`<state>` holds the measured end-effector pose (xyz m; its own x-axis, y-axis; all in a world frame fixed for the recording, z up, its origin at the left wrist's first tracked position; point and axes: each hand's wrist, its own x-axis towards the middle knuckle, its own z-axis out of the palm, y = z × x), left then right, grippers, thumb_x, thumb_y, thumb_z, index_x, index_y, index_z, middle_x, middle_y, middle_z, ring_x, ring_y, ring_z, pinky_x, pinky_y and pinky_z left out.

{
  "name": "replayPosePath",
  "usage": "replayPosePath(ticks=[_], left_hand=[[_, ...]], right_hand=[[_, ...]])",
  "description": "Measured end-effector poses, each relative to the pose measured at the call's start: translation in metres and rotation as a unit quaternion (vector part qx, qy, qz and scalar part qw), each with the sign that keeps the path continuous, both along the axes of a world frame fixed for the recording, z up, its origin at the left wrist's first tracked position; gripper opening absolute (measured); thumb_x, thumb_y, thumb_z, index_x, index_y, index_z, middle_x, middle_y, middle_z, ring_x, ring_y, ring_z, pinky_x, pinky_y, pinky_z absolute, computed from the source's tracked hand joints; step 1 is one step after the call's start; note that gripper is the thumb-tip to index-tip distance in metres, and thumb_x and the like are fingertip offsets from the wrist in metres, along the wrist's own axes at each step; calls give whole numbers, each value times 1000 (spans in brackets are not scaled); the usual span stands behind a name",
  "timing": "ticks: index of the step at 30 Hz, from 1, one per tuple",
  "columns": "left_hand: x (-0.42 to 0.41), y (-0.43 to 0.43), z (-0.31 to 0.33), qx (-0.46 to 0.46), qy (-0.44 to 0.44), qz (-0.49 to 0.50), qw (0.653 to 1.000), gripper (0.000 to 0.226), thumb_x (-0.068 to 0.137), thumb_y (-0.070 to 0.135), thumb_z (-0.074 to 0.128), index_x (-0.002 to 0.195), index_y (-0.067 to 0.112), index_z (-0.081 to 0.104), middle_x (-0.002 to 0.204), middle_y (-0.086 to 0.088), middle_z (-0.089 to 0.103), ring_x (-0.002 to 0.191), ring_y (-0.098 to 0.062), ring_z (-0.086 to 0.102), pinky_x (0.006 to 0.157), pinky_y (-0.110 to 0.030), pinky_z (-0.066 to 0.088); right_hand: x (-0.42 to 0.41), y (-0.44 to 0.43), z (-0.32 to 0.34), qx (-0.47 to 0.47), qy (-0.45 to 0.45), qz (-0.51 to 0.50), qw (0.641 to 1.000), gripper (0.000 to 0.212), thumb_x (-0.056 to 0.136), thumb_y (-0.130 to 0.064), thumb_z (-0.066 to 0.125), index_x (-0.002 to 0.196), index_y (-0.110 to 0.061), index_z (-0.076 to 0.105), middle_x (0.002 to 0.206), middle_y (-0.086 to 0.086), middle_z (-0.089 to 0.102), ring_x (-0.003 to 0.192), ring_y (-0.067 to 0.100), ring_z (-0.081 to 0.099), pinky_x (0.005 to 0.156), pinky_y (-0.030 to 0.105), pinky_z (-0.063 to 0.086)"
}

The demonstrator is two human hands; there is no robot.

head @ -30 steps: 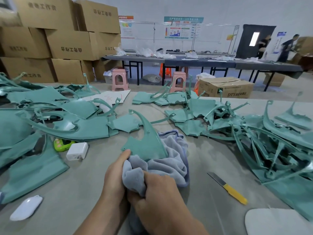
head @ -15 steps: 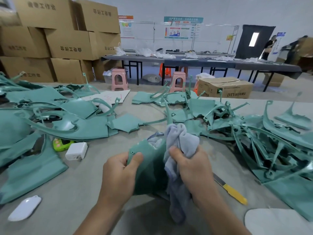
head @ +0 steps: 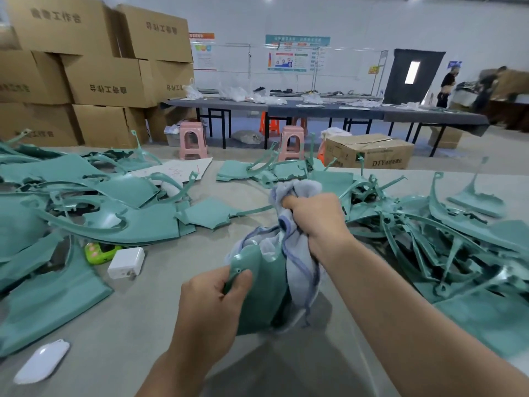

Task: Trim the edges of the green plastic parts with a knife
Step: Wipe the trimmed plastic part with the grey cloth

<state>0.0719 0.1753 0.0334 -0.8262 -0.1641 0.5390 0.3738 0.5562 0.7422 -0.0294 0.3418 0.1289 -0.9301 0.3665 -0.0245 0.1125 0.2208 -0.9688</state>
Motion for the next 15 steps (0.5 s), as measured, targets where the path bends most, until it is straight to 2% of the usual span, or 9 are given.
replayPosePath(ticks=[2, 5, 8, 10, 12, 13, 15], left_hand=[[0, 1, -5, -12, 7, 9, 1000, 33, 80, 55, 50, 58, 31, 46, 46, 11, 36, 46, -8, 35, 47, -20, 31], [-5, -1, -9, 0, 13, 41, 999, 32, 80, 58, 47, 70, 28, 51, 50, 12, 43, 50, -7, 40, 47, -22, 31], [-8, 0, -8, 17, 15, 44, 999, 23, 84, 47, 53, 62, 39, 53, 49, 18, 47, 50, -3, 44, 46, -19, 34], [-11, 0, -8, 47, -1, 52, 998, 30, 84, 44, 55, 59, 28, 55, 49, 15, 50, 49, -5, 45, 49, -19, 37], [-16, -2, -9, 95, -32, 80, 992, 42, 82, 47, 55, 57, 14, 52, 46, 9, 48, 46, -8, 42, 46, -22, 35], [-19, -4, -10, 120, -44, 92, 987, 46, 81, 47, 56, 58, 9, 50, 45, 8, 44, 44, -9, 38, 45, -23, 32], [-23, -9, -9, 156, -62, 107, 980, 50, 83, 46, 59, 61, 2, 51, 48, 7, 41, 45, -8, 34, 49, -34, 34]], right_hand=[[-9, -1, 9, 44, 21, -26, 998, 40, 72, -39, 83, 93, -9, 67, 92, 12, 70, 89, 32, 68, 79, 45, 60], [-7, -7, 4, 69, 60, -1, 996, 31, 76, -40, 81, 93, -15, 72, 91, 6, 73, 86, 27, 69, 76, 39, 59], [13, -9, -20, 88, 72, 11, 993, 21, 82, -36, 75, 84, -16, 70, 79, 0, 72, 76, 21, 67, 67, 33, 54], [29, -9, -38, 37, 69, 5, 997, 23, 85, -37, 75, 79, -15, 70, 74, -2, 72, 72, 18, 68, 65, 32, 54], [47, -11, -58, 7, 68, 2, 998, 25, 87, -40, 76, 78, -17, 70, 72, -7, 72, 72, 13, 68, 61, 26, 53], [55, -13, -68, 12, 65, 8, 998, 26, 87, -42, 76, 80, -19, 70, 74, -7, 72, 73, 12, 68, 62, 25, 53], [65, -13, -82, 58, 43, 19, 997, 23, 87, -41, 75, 83, -20, 67, 77, -4, 72, 74, 16, 68, 64, 29, 52]])
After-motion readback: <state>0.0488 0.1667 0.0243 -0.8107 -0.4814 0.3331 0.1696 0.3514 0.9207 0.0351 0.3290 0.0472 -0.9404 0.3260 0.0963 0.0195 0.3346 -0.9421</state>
